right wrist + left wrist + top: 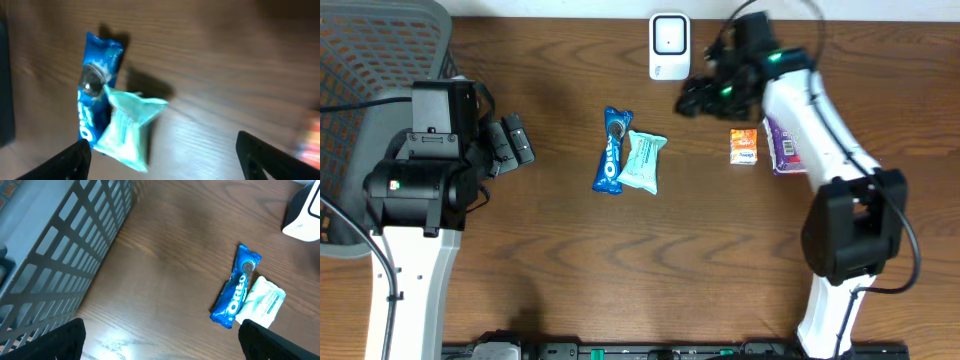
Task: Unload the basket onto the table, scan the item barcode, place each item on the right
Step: 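Move the right gripper left to the mint-green tissue pack, then grasp the tissue pack with the right gripper and lift it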
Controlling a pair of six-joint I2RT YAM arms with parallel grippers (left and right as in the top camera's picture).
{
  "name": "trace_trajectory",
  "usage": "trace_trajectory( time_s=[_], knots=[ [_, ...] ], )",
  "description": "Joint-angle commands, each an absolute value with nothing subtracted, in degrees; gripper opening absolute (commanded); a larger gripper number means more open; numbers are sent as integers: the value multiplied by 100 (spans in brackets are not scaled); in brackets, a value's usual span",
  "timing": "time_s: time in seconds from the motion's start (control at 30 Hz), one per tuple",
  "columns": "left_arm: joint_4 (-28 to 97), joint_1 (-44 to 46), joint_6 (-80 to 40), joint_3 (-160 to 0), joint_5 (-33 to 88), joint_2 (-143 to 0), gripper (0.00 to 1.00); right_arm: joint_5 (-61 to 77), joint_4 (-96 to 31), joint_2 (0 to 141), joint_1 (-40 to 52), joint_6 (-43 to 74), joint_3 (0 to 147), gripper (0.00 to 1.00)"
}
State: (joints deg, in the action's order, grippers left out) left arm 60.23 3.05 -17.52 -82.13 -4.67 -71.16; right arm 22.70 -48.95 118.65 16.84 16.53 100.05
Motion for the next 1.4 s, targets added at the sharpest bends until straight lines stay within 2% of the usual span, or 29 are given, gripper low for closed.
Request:
trace_trajectory(
  time_s=[0.0,0.33,0.43,0.5,0.57,0.73,0.77,0.8,0.93,1.13,1.37],
  knots=[
    [6045,285,-1675,-8274,-519,-7137,98,2305,-4484,11878,2034,2556,9439,84],
    [6045,285,-1675,-8274,-519,-7137,98,2646,-2864,11878,2606,3218,8114,77],
    [6045,285,-1675,-8274,-519,-7137,98,2550,-2578,11889,2637,3312,7918,69],
    [6045,285,-1675,-8274,-519,-7137,98,2364,-2495,11922,2635,3341,7769,59],
    [6045,285,-1675,-8274,-517,-7137,98,2342,-2357,11950,2635,3334,7655,53],
    [6045,285,-1675,-8274,-519,-7137,98,1914,-2366,11935,2624,3050,7653,19],
    [6045,285,-1675,-8274,-519,-7137,98,1890,-2397,11935,2611,2961,7699,7],
    [6045,285,-1675,-8274,-519,-7137,98,1885,-2462,11924,2591,2864,7760,1],
    [6045,285,-1675,-8274,-519,-7137,98,1201,-3336,11821,2504,2561,8333,1],
    [6045,285,-1675,-8274,-519,-7137,98,-1378,-5052,11760,2630,2303,9522,1],
    [6045,285,-1675,-8274,-519,-7137,98,-3975,-5566,11854,2923,2309,9585,1]
  ],
)
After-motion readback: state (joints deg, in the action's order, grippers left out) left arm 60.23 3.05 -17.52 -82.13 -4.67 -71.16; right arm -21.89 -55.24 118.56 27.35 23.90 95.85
